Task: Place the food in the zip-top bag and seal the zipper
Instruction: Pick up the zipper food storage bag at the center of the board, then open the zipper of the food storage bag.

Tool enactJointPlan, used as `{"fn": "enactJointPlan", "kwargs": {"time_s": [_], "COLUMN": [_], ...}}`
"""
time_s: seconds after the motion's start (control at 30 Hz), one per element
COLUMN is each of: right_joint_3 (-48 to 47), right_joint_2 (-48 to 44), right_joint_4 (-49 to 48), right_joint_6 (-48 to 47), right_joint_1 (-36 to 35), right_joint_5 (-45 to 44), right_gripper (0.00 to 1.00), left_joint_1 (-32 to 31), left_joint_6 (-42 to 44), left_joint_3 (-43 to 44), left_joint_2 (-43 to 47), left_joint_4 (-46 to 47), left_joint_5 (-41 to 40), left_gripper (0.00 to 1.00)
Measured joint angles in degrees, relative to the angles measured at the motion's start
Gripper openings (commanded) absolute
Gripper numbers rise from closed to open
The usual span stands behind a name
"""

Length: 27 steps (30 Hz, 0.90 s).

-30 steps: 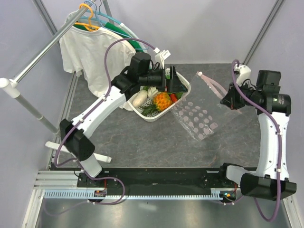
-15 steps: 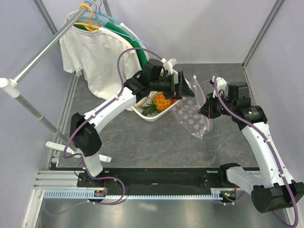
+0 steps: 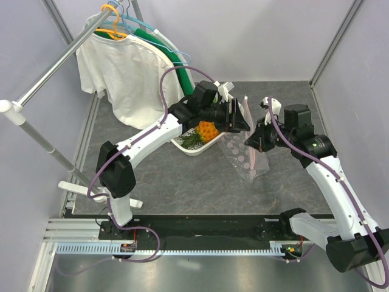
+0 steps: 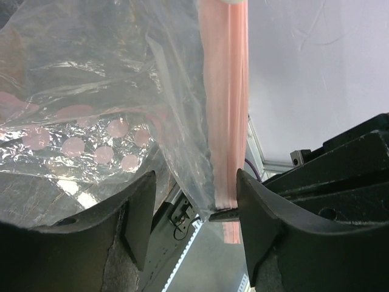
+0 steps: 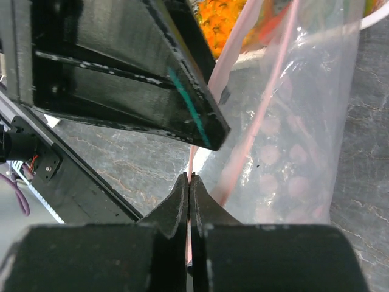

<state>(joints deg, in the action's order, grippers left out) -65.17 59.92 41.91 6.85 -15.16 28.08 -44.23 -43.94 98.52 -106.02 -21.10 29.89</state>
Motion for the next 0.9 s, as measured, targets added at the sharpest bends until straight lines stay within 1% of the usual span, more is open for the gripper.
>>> {"fn": "enactJointPlan", "kwargs": {"time_s": [0.07, 0.1, 0.13, 0.2, 0.23, 0.27, 0.33, 0.37, 0.43, 0.6, 0.7, 0.8, 0.9], "right_joint_3": [0.0, 0.0, 0.0, 0.0, -0.1, -0.2, -1.2, -2.1, -4.2, -12.7, -17.6, -19.7, -19.5], "right_joint_2": [0.2, 0.2, 0.2, 0.2, 0.2, 0.3, 0.4, 0.6, 0.8, 1.0, 1.4, 2.4, 4.1], "right_joint_4": [-0.1, -0.1, -0.1, -0.1, -0.1, 0.1, 1.3, 2.2, 3.9, 8.0, 9.0, 9.4, 10.3], "right_joint_6": [0.0, -0.1, -0.2, -0.5, -0.6, -0.9, -1.5, -2.2, -3.3, -5.2, -5.1, -5.2, -5.4], "right_joint_1": [-0.6, -1.0, -1.3, -1.8, -2.0, -2.2, -2.3, -2.3, -1.9, 0.9, 2.0, 2.2, 2.2], "right_joint_5": [0.0, 0.0, 0.0, 0.0, -0.2, -0.3, -0.6, -0.7, -0.7, 0.8, 1.1, 0.9, 0.4], "right_gripper": [0.00, 0.00, 0.00, 0.00, 0.07, 0.25, 0.36, 0.45, 0.50, 0.53, 0.52, 0.50, 0.49], "left_joint_1": [-0.1, -0.2, -0.2, -0.2, -0.2, -0.3, -0.3, -0.3, -0.2, -0.2, -0.2, -0.2, -0.2], "left_joint_6": [0.0, 0.0, 0.1, -0.1, 0.3, 0.4, 0.8, 0.9, 1.4, 3.0, 3.3, 3.4, 3.4], "left_joint_3": [0.0, 0.0, 0.0, 0.0, 0.0, 0.0, 0.0, 0.0, 0.0, 0.0, 0.0, 0.0, 0.0], "left_joint_2": [0.0, 0.0, 0.0, 0.0, 0.0, 0.0, 0.0, 0.0, 0.0, 0.0, 0.0, 0.0, 0.1], "left_joint_4": [0.0, 0.0, 0.0, -0.1, -0.1, 0.0, 0.0, -0.1, -0.1, -0.3, -0.3, -0.3, -0.2], "left_joint_5": [-0.4, -0.5, -0.8, -0.8, -0.8, -0.7, -0.2, 0.1, 0.4, 1.2, 2.0, 2.3, 2.7], "left_gripper": [0.56, 0.51, 0.34, 0.17, 0.05, 0.02, 0.02, 0.02, 0.02, 0.02, 0.02, 0.02, 0.02]}}
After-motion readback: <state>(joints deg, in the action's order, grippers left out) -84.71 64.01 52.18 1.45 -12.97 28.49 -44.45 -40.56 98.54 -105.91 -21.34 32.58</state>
